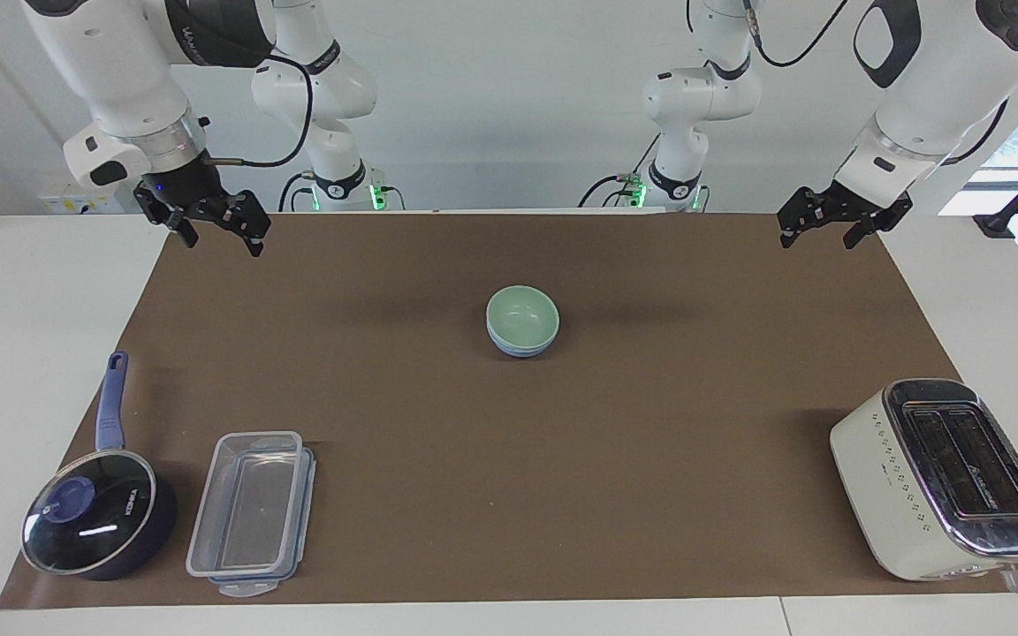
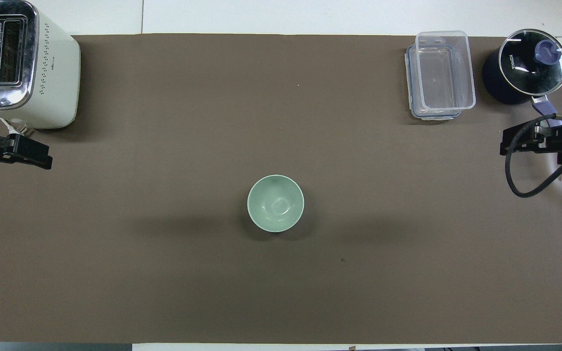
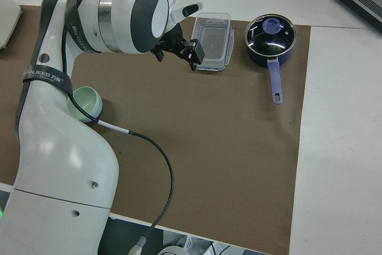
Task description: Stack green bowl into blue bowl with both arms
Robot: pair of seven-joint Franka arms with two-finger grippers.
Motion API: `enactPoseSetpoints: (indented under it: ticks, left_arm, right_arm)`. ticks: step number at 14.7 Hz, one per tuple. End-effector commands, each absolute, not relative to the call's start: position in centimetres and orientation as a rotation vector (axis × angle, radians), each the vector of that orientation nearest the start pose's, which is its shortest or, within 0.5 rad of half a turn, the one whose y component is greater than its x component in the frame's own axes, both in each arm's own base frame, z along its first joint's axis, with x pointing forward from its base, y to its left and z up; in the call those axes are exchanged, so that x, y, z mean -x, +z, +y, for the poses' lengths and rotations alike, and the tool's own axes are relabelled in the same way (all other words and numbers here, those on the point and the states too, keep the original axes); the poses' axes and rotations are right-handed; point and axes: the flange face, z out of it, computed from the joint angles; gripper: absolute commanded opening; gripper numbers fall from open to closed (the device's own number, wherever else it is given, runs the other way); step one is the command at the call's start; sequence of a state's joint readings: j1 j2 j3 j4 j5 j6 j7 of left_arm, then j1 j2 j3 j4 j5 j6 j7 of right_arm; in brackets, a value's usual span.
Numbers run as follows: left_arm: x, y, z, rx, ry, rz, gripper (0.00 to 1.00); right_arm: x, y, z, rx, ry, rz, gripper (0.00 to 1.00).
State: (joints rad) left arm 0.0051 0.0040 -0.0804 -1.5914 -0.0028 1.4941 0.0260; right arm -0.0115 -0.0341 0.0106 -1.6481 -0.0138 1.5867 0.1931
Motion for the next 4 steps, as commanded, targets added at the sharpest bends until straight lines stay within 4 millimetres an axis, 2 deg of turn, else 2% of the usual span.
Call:
enactPoseSetpoints:
  ticks: [1, 4]
  left_arm:
    - [-53.82, 60.79, -3.90, 3.106, 0.142, 0.149, 1.00]
    - [-53.83, 60.86, -3.91, 3.106, 0.140, 0.149, 1.00]
  right_arm:
    - [-54.15, 60.84, -0.86, 3.145, 0.054, 0.270, 1.00]
    - [-54.13, 60.88, -1.02, 3.145, 0.049, 0.275, 1.00]
